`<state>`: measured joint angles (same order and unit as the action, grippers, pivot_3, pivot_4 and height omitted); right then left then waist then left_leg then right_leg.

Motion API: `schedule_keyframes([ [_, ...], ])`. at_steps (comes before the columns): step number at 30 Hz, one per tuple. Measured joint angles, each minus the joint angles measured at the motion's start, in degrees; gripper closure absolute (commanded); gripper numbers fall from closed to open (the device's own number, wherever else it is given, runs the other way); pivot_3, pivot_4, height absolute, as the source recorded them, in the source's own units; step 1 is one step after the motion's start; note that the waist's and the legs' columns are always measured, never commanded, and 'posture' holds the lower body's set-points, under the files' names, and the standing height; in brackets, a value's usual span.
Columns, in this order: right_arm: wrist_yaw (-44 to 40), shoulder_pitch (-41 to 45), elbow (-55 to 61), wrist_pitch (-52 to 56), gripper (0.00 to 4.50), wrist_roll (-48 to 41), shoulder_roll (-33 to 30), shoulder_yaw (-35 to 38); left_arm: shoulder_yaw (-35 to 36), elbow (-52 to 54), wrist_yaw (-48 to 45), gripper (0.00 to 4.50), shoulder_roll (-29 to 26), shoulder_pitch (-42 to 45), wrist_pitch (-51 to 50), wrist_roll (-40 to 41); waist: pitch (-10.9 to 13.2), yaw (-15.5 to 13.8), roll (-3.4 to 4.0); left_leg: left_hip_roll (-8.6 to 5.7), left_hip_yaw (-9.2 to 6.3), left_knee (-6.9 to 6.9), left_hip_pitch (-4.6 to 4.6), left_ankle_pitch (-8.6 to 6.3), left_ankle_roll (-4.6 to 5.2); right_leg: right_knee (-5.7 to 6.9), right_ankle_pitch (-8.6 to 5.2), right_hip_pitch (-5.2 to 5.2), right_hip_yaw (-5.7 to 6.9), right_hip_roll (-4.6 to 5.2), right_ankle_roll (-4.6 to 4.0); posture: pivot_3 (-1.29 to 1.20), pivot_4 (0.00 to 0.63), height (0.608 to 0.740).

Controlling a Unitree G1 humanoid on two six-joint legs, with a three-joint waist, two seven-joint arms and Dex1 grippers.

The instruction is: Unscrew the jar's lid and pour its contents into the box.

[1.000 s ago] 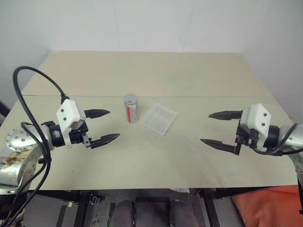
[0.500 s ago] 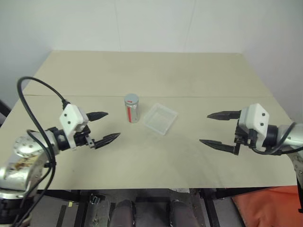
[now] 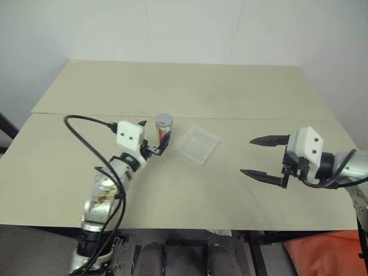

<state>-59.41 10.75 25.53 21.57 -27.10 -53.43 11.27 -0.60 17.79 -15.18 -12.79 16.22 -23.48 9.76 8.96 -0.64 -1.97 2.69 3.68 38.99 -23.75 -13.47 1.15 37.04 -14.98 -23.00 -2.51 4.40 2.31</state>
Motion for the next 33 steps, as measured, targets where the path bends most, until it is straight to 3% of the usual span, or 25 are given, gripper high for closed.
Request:
schedule_keyframes([
  [9, 0.4, 0.0, 1.1, 0.0, 0.0, -0.1, 0.0, 0.0, -0.9, -6.2, 5.8, 0.03, 3.0, 2.6, 0.7, -5.2, 0.0, 0.0, 0.0, -0.03, -0.03, 0.0, -0.01, 0.0, 0.0, -0.02, 0.0, 0.01, 0.01, 0.01, 0.0, 0.0, 0.15, 0.74],
  [33, 0.9, 0.2, 2.5, 0.0, 0.0, -0.2, 0.0, 0.3, -1.7, -23.1, 7.5, 0.03, 7.5, 8.8, 8.7, -7.5, 0.0, 0.0, -0.01, -0.06, -0.07, 0.0, -0.01, 0.0, 0.0, -0.03, 0.01, 0.02, 0.03, 0.02, 0.01, 0.0, 0.15, 0.74],
])
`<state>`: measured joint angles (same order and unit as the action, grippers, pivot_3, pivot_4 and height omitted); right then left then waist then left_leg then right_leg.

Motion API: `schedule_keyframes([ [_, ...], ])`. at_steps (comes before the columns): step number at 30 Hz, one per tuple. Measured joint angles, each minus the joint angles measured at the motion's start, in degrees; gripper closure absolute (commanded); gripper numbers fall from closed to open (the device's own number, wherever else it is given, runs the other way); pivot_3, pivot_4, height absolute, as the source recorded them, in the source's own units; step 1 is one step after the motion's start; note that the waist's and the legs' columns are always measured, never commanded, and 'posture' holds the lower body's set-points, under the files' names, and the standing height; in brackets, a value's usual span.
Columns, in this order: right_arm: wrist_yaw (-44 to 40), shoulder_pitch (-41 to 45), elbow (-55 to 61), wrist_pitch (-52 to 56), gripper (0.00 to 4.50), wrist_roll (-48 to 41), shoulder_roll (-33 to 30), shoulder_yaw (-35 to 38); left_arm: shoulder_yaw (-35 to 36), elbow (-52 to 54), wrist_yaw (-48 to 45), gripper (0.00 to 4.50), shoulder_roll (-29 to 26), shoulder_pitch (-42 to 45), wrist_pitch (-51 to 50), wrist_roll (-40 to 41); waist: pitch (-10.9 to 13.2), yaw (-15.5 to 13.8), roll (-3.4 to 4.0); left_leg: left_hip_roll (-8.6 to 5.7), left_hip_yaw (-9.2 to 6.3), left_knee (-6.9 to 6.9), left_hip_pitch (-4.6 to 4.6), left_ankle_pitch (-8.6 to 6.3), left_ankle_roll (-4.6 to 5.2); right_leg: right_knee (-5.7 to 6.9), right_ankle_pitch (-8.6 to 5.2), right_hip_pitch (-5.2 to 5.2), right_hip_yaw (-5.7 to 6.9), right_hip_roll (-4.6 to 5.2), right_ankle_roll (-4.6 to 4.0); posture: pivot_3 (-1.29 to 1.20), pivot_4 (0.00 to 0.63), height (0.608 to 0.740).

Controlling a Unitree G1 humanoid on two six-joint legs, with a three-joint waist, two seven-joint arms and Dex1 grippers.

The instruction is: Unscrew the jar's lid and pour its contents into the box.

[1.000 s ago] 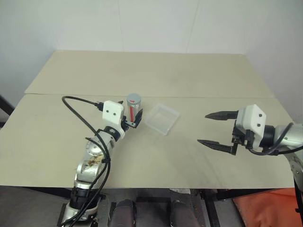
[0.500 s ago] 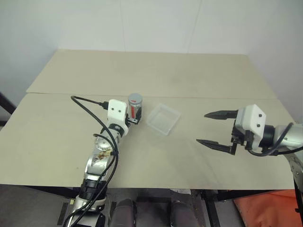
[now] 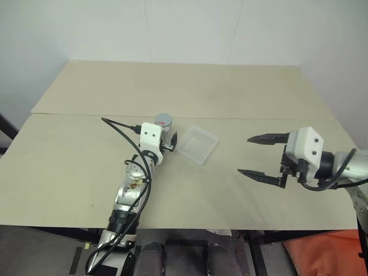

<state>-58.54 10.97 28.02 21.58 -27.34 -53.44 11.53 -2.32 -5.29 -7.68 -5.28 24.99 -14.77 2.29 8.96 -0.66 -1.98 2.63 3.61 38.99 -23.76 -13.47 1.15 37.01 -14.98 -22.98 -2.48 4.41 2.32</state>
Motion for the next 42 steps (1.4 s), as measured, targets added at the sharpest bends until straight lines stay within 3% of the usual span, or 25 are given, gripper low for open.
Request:
schedule_keyframes([
  [13, 0.0, 0.0, 0.3, 0.0, 0.0, -0.5, 0.0, 0.1, 0.3, -7.1, -0.7, 0.03, 0.0, 1.7, 5.0, -0.1, 0.0, 0.0, 0.0, 0.0, 0.01, 0.0, 0.0, 0.0, 0.0, 0.0, 0.0, 0.0, 0.0, 0.0, 0.0, 0.0, 0.15, 0.74],
  [17, 0.0, 0.0, 0.7, 0.0, 0.0, -0.8, -0.1, 0.1, 0.6, -9.8, -0.8, 0.92, 0.3, 3.1, 7.0, 0.0, 0.0, 0.0, -0.01, 0.0, 0.01, 0.0, -0.01, 0.0, 0.0, 0.0, 0.0, 0.0, 0.01, 0.0, 0.0, 0.0, 0.15, 0.74],
  [22, 0.1, 0.0, 1.0, 0.2, 0.0, -1.0, -0.1, 0.4, 0.6, -11.8, -1.3, 2.55, 0.3, 4.3, 8.4, -0.1, 0.0, 0.0, 0.0, 0.0, 0.01, 0.0, -0.01, 0.0, 0.0, 0.0, 0.0, -0.01, 0.01, 0.0, 0.0, 0.0, 0.15, 0.74],
  [29, 0.2, 0.0, 1.7, 0.4, 0.0, -1.0, -0.1, 0.5, 0.6, -11.5, -3.3, 2.55, -0.5, 4.1, 8.3, 0.1, 0.0, 0.0, -0.01, 0.0, 0.01, 0.0, -0.01, 0.0, 0.0, 0.0, 0.0, -0.01, 0.01, 0.0, 0.01, 0.0, 0.15, 0.74],
  [34, 1.7, 3.3, 1.6, 1.2, 0.0, -2.0, 2.2, -0.3, -0.3, -2.8, -15.8, 2.55, -10.2, 2.3, 0.4, 3.7, 0.0, 0.9, 0.0, 0.07, 0.02, -0.04, 0.0, 0.02, -0.04, 0.06, 0.0, -0.08, -0.02, -0.06, 0.0, 0.0, 0.15, 0.74],
  [42, 4.6, 13.6, -3.2, 4.9, 0.0, -6.6, 10.7, -5.2, 8.6, 7.1, -40.7, 2.55, -29.6, 4.2, -14.5, 22.9, 0.0, 1.4, 0.02, 0.1, 0.05, -0.06, 0.0, 0.04, -0.06, 0.05, 0.0, -0.1, 0.01, -0.03, 0.0, 0.0, 0.15, 0.74],
])
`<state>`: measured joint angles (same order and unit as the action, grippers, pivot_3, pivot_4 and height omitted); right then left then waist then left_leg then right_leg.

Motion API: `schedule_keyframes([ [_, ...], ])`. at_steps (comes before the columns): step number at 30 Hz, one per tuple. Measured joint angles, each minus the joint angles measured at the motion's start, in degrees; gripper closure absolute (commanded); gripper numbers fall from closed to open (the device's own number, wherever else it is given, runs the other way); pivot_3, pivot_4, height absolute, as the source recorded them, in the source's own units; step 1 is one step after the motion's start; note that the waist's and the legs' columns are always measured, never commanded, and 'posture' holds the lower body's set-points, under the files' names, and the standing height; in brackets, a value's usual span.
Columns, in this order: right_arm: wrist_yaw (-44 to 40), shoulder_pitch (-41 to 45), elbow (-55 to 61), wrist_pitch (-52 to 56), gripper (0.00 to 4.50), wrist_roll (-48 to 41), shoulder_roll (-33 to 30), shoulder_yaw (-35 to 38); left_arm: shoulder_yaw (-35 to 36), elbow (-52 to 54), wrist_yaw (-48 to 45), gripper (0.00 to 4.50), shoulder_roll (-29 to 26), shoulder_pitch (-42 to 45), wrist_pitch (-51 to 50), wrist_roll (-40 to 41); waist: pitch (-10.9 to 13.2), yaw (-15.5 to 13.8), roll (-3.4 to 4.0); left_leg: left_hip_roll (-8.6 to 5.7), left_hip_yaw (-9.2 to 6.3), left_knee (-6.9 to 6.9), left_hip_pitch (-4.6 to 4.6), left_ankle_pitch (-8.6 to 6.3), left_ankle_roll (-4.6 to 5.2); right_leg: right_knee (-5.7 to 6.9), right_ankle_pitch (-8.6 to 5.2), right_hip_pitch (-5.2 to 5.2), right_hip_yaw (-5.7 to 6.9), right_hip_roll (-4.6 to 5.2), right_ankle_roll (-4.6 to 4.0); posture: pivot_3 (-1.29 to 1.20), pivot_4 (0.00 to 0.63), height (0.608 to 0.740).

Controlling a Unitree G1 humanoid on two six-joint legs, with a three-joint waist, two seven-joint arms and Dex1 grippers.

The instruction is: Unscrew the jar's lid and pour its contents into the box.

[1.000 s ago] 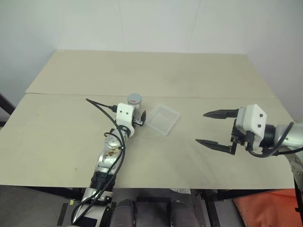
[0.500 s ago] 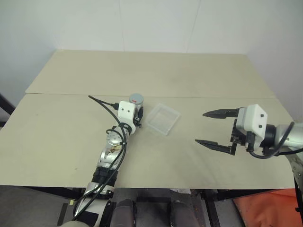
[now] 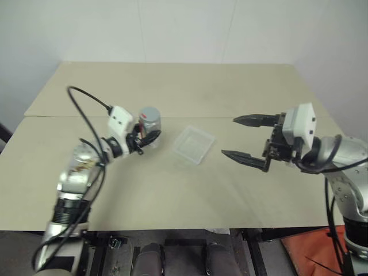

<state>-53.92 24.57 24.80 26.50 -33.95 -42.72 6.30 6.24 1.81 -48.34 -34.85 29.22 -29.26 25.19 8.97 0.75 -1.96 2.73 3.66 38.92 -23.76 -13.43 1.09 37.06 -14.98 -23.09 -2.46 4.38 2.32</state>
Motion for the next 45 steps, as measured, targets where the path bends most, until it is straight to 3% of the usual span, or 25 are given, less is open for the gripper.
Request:
schedule_keyframes([
  [4, 1.8, 4.9, -2.3, 4.5, 0.0, -2.6, 3.0, -1.5, 2.2, 0.8, -7.7, 2.55, -3.4, 0.0, -3.4, 6.7, 0.0, -0.3, 0.0, 0.0, 0.03, 0.05, -0.05, 0.0, 0.0, 0.0, 0.0, -0.01, 0.03, 0.03, 0.0, 0.0, 0.15, 0.74],
  [8, 4.4, 13.1, -3.2, 9.7, 0.0, -5.7, 6.3, -3.5, 1.1, 2.5, -13.1, 2.55, -3.4, 1.9, -4.9, 10.9, 0.0, -0.4, 0.0, 0.03, 0.02, 0.03, -0.05, 0.0, 0.0, 0.02, 0.0, -0.03, 0.05, -0.02, -0.01, 0.0, 0.15, 0.74],
  [19, 7.0, 23.9, -8.8, 18.5, 0.0, -7.2, 12.6, -8.1, -7.9, -4.0, -22.1, 2.55, 0.9, 10.9, -3.2, 9.7, 0.0, -0.2, 0.01, 0.0, 0.32, 0.03, -0.13, 0.01, 0.01, 0.03, 0.0, -0.12, 0.03, -0.03, -0.01, 0.0, 0.15, 0.74],
  [31, 8.5, 26.5, -8.8, 25.8, 0.0, -9.9, 15.1, -10.4, -10.4, -7.7, -24.9, 2.55, 2.8, 12.9, 1.8, 4.7, 0.0, -0.1, 0.01, 0.01, 0.29, 0.04, -0.25, 0.0, 0.01, 0.02, 0.0, -0.2, 0.04, -0.02, -0.01, 0.0, 0.15, 0.74],
  [45, 10.2, 27.3, -11.7, 26.6, 0.0, -7.1, 16.5, -12.8, -10.9, -7.5, -26.5, 2.55, 3.2, 12.9, 3.8, 4.0, 0.0, -0.1, 0.01, 0.0, 0.22, 0.07, -0.53, 0.01, 0.02, 0.06, 0.0, -0.5, 0.05, -0.02, -0.01, 0.0, 0.15, 0.74],
])
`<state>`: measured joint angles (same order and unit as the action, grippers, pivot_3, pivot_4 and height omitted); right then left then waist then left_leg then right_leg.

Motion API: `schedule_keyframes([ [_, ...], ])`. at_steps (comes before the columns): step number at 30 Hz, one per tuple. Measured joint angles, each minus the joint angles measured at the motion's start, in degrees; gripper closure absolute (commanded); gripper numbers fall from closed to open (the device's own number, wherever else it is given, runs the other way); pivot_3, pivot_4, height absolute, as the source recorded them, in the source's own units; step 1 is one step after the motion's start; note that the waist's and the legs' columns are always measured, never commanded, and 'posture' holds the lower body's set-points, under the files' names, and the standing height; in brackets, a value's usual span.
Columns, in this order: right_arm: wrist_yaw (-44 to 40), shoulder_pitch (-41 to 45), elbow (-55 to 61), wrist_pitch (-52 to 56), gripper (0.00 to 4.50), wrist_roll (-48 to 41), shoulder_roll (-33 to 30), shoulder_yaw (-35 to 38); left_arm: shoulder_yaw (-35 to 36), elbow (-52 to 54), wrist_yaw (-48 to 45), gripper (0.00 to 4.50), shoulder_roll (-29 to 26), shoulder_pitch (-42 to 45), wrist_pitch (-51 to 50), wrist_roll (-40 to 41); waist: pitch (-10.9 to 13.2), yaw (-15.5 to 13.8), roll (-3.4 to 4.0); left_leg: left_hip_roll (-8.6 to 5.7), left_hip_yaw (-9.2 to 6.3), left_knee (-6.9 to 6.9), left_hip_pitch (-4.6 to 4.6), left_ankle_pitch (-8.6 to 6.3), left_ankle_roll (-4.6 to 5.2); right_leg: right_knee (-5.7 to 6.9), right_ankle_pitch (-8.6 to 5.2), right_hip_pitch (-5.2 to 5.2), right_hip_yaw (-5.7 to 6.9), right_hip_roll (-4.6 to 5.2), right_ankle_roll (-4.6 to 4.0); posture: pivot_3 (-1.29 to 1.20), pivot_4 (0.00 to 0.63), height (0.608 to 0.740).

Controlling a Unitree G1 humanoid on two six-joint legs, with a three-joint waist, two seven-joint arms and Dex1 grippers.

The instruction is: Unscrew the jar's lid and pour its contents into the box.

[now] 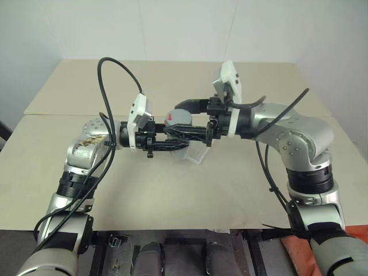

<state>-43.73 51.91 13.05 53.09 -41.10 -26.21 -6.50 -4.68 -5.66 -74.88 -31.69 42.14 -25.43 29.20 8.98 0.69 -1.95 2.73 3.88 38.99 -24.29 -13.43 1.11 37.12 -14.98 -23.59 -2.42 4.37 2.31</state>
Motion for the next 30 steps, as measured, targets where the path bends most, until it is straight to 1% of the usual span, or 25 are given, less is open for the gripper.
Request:
schedule_keyframes([
  [10, -0.1, 0.0, 0.1, -0.1, 0.0, 0.5, 0.1, 0.0, 0.0, 0.0, -0.7, 2.55, 0.0, 0.0, 0.5, -0.1, 0.0, 0.0, 0.0, 0.0, -0.01, 0.0, -0.02, 0.0, 0.0, 0.0, 0.0, -0.04, -0.01, 0.0, 0.0, 0.0, 0.15, 0.74],
  [13, -0.1, 0.0, 0.3, -0.2, 0.58, 0.6, 0.0, 0.1, -0.1, 0.0, -1.0, 2.55, 0.0, -0.1, 0.5, -0.1, 0.0, 0.0, 0.0, 0.0, -0.01, 0.0, -0.02, 0.0, 0.0, 0.01, 0.0, -0.04, -0.01, 0.0, 0.0, 0.0, 0.15, 0.74],
  [17, -0.9, -0.1, 1.2, -0.2, 1.73, 0.6, 0.0, 0.0, 0.0, 0.0, -1.0, 2.55, -0.1, 0.0, 0.6, -0.1, 0.0, 0.0, 0.0, 0.0, -0.03, 0.0, -0.03, 0.0, 0.0, 0.0, 0.0, -0.04, -0.01, 0.0, 0.0, 0.0, 0.15, 0.74],
  [26, -2.9, -0.8, 1.1, -1.2, 1.74, 1.1, -0.2, 0.0, -0.5, 0.1, -1.3, 2.55, -0.1, -0.1, 0.6, -0.1, 0.0, 0.0, 0.0, 0.0, -0.01, 0.0, -0.04, 0.0, 0.0, 0.0, 0.0, -0.05, -0.01, 0.0, 0.0, 0.0, 0.15, 0.74],
  [28, -5.3, -1.2, 1.0, -2.1, 1.74, 1.1, -0.7, -0.1, -0.9, 0.2, -2.6, 2.55, -0.2, -0.1, 0.9, 0.0, 0.0, 0.0, 0.0, 0.0, 0.01, 0.0, -0.04, 0.0, 0.0, 0.0, 0.0, -0.05, -0.01, 0.0, 0.0, 0.0, 0.15, 0.74],
  [30, -11.9, -1.7, 0.1, -5.3, 1.74, 1.1, -2.0, -0.9, -1.5, 0.3, -6.4, 2.55, -0.3, -0.1, 1.8, 0.4, 0.0, 0.0, 0.0, 0.0, 0.09, 0.0, -0.04, 0.0, 0.0, -0.02, 0.0, -0.04, 0.0, -0.01, 0.0, 0.0, 0.15, 0.74],
])
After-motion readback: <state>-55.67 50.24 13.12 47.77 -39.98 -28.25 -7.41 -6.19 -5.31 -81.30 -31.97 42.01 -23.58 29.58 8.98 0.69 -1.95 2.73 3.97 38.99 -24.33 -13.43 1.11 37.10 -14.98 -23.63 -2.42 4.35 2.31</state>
